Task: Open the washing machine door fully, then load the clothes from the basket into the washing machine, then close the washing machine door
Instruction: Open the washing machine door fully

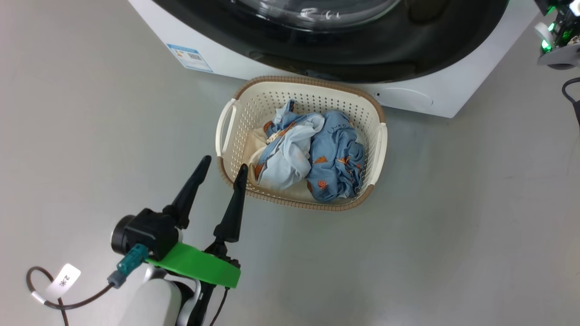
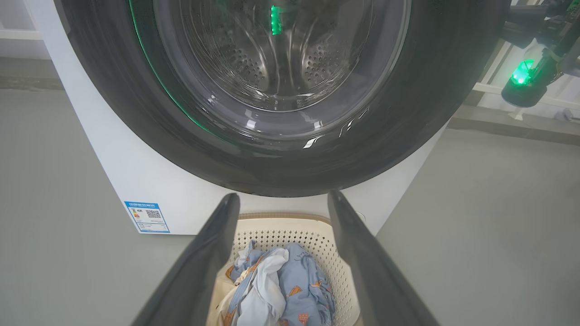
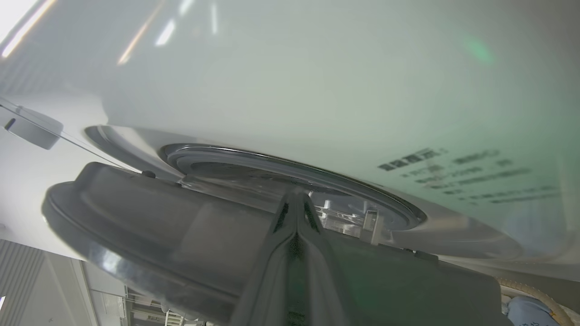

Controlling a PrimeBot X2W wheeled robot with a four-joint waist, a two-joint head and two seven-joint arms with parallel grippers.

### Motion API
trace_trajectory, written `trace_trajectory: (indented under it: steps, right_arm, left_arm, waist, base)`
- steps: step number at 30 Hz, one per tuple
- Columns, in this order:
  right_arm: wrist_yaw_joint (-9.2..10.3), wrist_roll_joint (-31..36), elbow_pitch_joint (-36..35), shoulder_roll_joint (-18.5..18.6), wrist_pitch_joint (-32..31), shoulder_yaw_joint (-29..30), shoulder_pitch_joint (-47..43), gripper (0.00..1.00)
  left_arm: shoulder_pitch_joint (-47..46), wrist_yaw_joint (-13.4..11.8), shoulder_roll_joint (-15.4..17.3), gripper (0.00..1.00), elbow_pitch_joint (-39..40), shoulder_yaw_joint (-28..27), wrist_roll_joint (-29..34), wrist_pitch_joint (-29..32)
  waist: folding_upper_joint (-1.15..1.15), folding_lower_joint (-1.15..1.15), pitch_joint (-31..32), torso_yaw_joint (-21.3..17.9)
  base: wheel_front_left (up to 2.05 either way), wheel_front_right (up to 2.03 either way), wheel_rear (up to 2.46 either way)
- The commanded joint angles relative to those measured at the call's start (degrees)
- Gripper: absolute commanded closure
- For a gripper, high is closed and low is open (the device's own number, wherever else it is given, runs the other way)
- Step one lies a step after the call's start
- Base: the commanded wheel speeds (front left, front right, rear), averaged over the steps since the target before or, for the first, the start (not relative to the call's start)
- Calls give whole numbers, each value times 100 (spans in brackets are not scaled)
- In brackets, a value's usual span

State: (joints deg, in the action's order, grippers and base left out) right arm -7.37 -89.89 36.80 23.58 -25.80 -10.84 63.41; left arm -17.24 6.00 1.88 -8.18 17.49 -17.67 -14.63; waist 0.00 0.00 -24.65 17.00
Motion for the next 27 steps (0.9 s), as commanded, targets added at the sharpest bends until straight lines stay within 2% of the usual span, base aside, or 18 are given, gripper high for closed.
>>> trace_trajectory:
  steps: [1,27]
  right_arm:
    - [-12,28,-198,-156,-103,-138,-30,100]
    - [-12,-107,-1011,-500,-902,-710,-1438,100]
  left_arm:
    - [-108,-38,99,0,135,-176,-32,-37]
    - [338,35,99,0,35,-574,221,-37]
  waist:
    - [0,0,39,-13]
    - [0,0,750,-341]
  base:
    - [0,0,0]
    - [0,0,0]
